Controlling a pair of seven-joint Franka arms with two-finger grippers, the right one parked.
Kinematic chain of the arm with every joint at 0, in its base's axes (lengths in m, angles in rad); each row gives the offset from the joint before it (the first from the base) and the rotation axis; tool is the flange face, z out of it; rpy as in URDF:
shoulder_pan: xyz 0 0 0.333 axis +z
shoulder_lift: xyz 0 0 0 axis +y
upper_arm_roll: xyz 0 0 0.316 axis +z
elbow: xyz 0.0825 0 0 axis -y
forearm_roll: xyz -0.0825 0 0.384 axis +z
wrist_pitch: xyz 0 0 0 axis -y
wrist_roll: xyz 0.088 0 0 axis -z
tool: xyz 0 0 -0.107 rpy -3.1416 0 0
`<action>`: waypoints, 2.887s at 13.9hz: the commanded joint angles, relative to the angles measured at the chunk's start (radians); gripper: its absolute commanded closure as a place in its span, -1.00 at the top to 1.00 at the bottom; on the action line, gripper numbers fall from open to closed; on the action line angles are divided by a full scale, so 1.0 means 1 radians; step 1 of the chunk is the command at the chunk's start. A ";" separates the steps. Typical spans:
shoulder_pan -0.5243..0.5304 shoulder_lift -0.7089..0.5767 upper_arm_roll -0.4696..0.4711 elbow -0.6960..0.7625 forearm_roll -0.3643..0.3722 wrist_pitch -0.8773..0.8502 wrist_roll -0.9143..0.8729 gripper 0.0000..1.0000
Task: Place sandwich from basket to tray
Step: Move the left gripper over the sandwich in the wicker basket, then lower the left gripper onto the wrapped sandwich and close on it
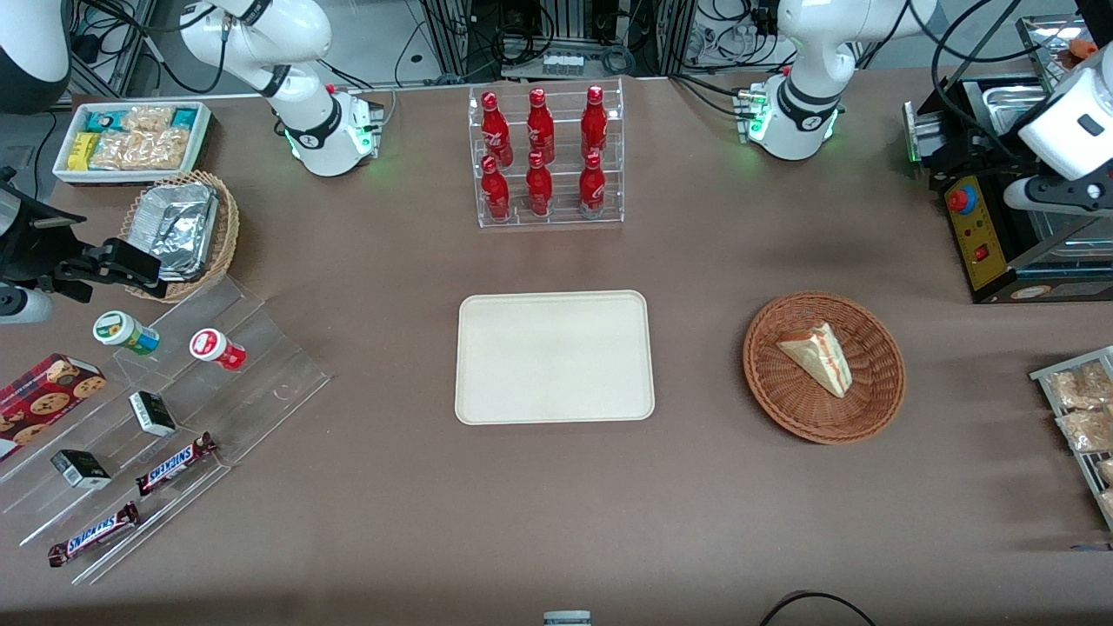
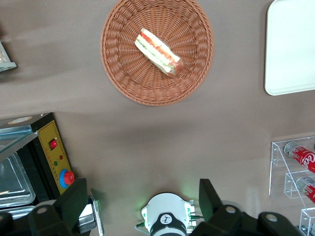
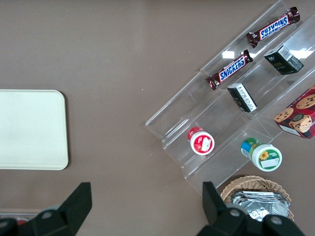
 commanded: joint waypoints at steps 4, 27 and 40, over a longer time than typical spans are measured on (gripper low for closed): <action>-0.034 0.057 0.011 0.019 0.063 0.032 -0.061 1.00; -0.104 0.330 -0.001 -0.571 0.064 1.113 -1.080 1.00; -0.106 0.262 -0.044 -0.518 0.070 0.947 -1.031 -1.00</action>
